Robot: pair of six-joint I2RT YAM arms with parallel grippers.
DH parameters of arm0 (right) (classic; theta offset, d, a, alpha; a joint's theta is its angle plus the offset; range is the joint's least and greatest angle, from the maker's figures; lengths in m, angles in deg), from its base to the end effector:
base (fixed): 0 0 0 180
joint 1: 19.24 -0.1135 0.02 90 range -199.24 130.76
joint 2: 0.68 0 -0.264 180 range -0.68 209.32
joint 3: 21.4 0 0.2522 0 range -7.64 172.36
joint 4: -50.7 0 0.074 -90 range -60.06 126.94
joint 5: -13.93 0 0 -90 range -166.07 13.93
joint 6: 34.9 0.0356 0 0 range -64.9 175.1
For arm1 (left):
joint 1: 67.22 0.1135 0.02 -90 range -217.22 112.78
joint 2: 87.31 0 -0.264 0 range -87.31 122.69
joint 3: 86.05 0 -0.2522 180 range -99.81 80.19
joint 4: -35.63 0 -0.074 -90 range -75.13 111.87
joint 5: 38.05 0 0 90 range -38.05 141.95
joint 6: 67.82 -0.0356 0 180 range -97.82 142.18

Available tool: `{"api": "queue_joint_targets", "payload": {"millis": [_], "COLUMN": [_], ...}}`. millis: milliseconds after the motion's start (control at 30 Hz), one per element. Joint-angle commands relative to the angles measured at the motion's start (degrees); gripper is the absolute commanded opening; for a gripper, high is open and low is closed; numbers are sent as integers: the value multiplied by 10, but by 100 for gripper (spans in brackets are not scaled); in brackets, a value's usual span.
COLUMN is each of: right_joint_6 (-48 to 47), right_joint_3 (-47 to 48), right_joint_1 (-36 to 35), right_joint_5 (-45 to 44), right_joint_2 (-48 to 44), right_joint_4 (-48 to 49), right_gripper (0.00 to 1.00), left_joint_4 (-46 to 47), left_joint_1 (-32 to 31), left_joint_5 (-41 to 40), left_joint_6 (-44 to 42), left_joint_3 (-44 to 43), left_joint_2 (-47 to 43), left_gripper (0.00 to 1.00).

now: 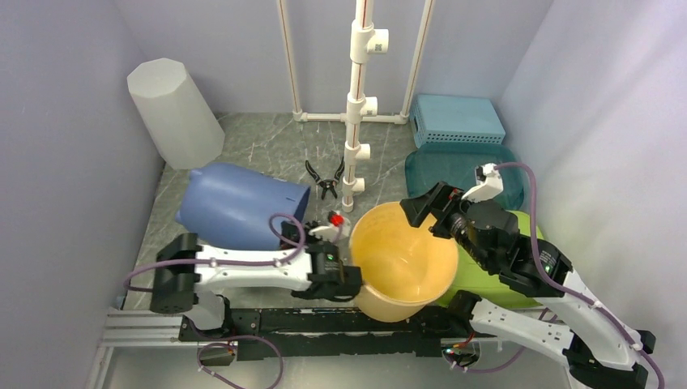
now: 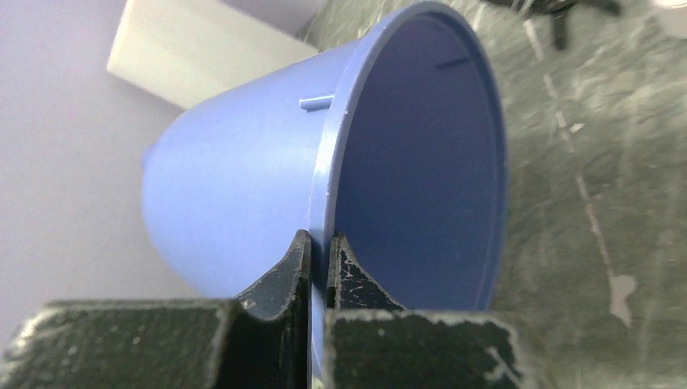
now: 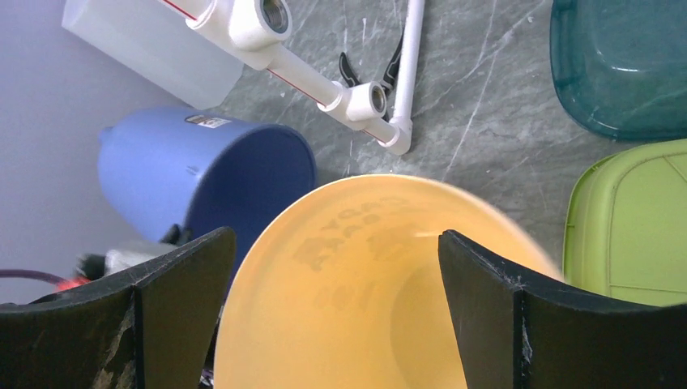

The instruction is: Turn the large container upside down

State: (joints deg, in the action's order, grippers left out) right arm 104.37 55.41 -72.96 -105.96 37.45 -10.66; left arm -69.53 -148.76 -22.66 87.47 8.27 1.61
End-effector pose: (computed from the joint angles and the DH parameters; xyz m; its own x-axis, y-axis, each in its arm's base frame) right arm 0.0770 0.0749 0.3937 -0.4723 0.4668 -0.7476 -0.1056 0.8121 0.5738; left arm 0.0693 -0.2328 0.2840 -0.3375 0.6303 -0.6991 0.0016 0.7431 0.6692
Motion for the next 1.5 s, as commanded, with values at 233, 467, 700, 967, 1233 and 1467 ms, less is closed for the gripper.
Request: {"api": "queue_joint_targets", "payload": {"millis": [233,467,700,967,1233,1467], "right_joint_6": [11,10,5,-1,-2,-5], "right_joint_3": [8,8,11,15,13,12], "right_joint_1": [0,1,1,1,0,1], "right_joint_5": [-15,-5,5,5,10,15], "right_joint_2": [-3,9,29,37,40,41], "right_joint_4": [-7,-2,-3,-5,-2,3], "right_gripper": [100,100,100,100,100,100], "left_joint_4": [-8,175,309,321,331,311], "left_joint_1": [-60,-60,-60,-43,-36,-36], "left_joint_5": [110,186,262,283,281,256], "left_joint_6": [76,-24,-122,-45,-24,18], "left_joint_3": [-2,88,130,176,216,211], "left_joint_2": [82,-8,-5,-25,-105,-173], "left_gripper": [3,3,3,3,3,30]}}
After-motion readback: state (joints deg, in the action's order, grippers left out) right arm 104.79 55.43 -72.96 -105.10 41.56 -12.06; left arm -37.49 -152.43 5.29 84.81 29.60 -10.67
